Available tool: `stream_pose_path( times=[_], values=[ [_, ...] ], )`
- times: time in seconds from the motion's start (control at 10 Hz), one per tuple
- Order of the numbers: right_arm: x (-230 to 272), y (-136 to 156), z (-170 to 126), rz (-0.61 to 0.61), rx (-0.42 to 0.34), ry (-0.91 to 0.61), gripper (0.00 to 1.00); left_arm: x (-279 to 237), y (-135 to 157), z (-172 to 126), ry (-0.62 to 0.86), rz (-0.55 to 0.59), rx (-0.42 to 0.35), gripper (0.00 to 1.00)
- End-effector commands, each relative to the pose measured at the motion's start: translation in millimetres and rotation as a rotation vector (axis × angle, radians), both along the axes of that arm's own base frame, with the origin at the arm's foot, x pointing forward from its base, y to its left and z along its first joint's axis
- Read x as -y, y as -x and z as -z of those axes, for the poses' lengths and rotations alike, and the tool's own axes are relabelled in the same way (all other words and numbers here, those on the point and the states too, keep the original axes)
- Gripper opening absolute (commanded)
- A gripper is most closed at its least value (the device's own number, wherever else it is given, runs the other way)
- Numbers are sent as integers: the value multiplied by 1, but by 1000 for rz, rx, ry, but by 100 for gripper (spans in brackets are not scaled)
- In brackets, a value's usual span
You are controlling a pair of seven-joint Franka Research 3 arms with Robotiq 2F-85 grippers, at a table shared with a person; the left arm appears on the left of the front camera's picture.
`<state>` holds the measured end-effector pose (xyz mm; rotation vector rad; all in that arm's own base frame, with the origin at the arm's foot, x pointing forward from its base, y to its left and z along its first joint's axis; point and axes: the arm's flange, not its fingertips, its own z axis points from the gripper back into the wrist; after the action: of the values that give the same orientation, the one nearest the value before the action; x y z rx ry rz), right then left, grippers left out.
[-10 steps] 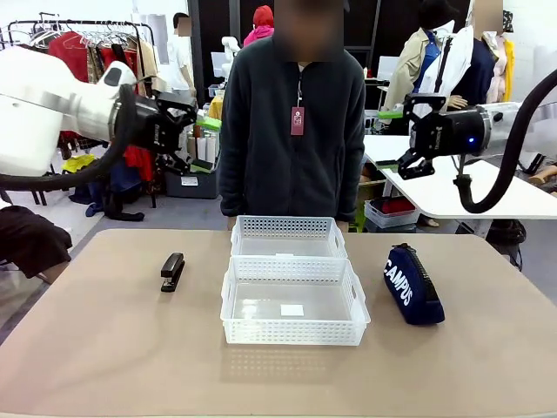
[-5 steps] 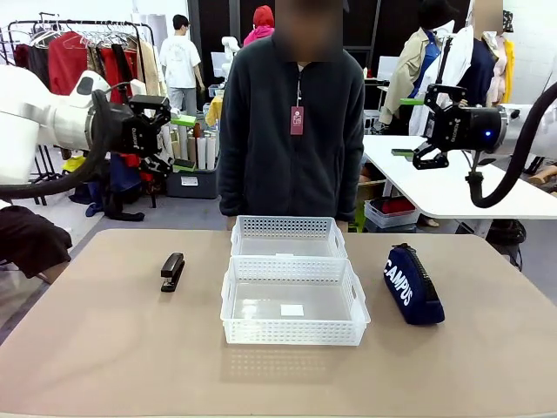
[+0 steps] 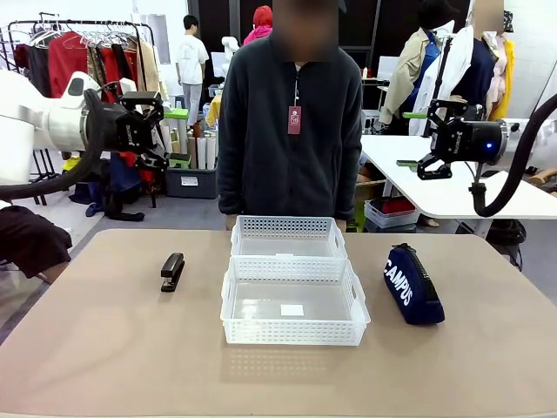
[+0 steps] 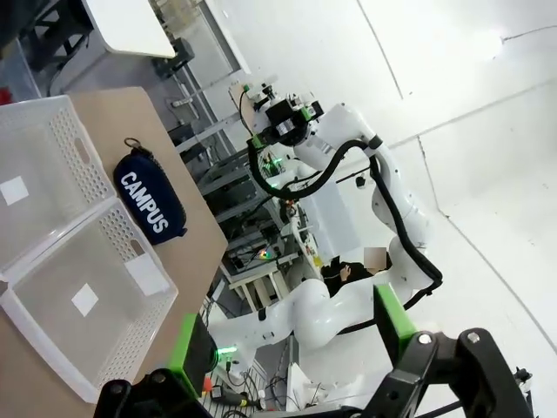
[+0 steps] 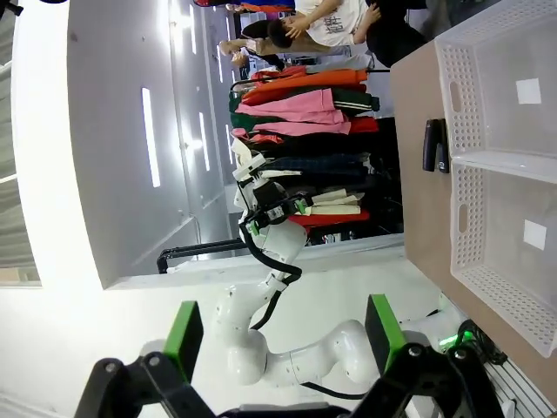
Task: Distribute items into two baskets.
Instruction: Pick up the Pencil pouch that the person points to.
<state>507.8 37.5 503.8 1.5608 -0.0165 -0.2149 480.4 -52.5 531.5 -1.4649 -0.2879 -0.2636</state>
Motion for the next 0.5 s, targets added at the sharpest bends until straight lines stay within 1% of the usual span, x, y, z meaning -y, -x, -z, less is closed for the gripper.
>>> stream_pose_path(
  times=[0.0, 0.1, 0.2, 0.3, 0.4],
  values=[
    [-1, -6, -9, 0, -12, 7, 100, -3, 2, 2, 42, -30, -21, 100],
    [-1, -6, -9, -8, -4, 15, 100, -2, 1, 4, 31, -22, -21, 100],
    [-4, -1, -9, -19, 58, 62, 100, -1, 0, 1, 8, -8, -5, 100],
    [-1, 0, -1, -2, 2, 2, 100, -1, 0, 1, 8, -8, -5, 100],
    [-1, 0, -1, -2, 2, 2, 100, -1, 0, 1, 8, -8, -5, 100]
  ],
)
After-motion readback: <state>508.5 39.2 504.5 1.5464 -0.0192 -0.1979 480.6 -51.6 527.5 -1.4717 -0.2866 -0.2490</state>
